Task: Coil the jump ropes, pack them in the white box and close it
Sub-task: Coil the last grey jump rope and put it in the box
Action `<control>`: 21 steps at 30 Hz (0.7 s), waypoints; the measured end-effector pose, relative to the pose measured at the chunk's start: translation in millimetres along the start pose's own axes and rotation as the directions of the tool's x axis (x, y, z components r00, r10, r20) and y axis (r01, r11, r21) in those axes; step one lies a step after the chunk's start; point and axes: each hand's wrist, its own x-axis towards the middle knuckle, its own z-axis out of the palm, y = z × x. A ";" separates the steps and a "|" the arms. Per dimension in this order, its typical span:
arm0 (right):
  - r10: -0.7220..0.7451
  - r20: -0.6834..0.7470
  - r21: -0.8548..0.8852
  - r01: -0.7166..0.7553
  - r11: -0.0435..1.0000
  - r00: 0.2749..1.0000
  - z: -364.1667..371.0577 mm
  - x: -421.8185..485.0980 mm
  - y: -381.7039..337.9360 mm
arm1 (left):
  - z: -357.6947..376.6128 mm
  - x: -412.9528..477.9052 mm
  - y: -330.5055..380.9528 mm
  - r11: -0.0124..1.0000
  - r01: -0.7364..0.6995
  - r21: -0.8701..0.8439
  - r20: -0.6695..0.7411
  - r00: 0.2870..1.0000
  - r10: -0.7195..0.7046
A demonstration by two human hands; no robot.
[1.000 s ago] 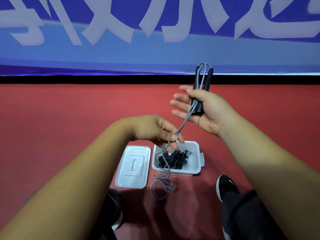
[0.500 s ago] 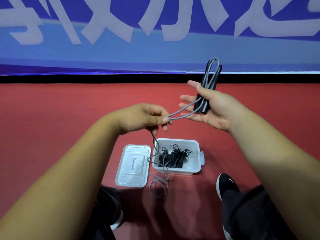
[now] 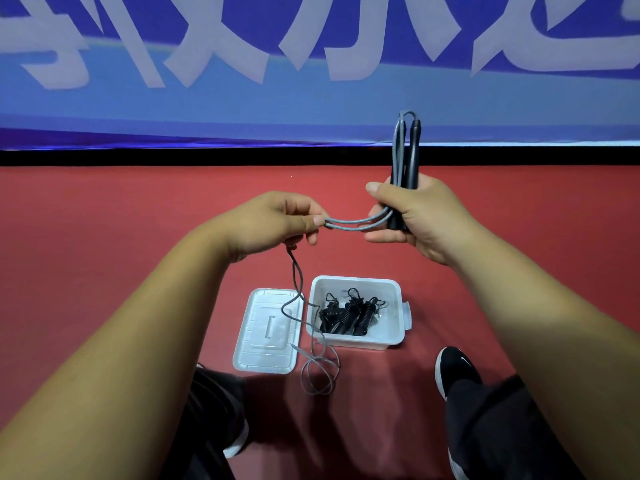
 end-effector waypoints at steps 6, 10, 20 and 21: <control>0.098 0.186 -0.014 -0.097 0.995 0.978 6.5 -7.8 0.9 | -0.9 4.8 -2.6 0.998 -0.032 0.050 -0.155 0.987 0.039; 0.221 0.390 -0.049 -0.220 0.974 0.894 9.3 -16.2 2.8 | -7.6 6.9 -3.3 0.957 -0.021 0.288 -0.125 0.990 0.060; 0.504 0.700 -0.418 -0.281 0.864 0.506 19.8 -28.4 25.0 | -5.2 8.2 -0.5 0.904 -0.097 0.418 -0.034 0.992 0.122; 0.523 0.707 -0.452 -0.265 0.852 0.477 21.5 -29.0 27.0 | -3.6 8.3 0.5 0.933 -0.081 0.350 -0.008 0.996 0.090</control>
